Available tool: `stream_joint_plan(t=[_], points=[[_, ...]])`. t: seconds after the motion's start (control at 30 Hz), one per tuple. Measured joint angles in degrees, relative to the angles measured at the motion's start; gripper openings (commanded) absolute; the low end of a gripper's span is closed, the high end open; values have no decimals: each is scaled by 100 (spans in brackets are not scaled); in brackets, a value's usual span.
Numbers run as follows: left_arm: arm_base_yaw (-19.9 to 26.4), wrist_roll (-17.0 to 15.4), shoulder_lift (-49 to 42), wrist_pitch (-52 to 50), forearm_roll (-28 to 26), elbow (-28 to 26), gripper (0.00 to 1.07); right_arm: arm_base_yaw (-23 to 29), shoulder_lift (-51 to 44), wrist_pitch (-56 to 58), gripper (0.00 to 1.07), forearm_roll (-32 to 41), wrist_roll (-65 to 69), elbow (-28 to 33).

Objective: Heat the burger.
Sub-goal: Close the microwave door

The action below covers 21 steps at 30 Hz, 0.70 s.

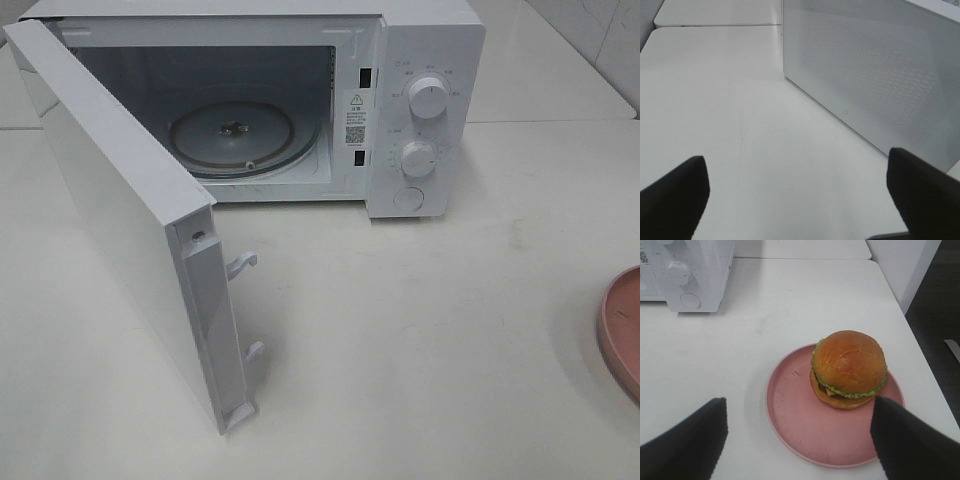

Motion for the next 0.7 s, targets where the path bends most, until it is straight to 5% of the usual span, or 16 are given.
stream_joint_plan(t=[0.13,0.53,0.57,0.63,0.7], points=[[0,0,11,-109,-46,-34,82,0,0,0,76,0,0,0],[0,0,1020,-1312,-69,-57,24,0,0,0,76,0,0,0],[0,0,1249,-1610,-69,0,10,0,0,0,76,0,0,0],[0,0,1478,-1919,-74,103,0,0,0,0,76,0,0,0],[0,0,1599,-2114,-86,178,0,0,0,0,76,0,0,0]])
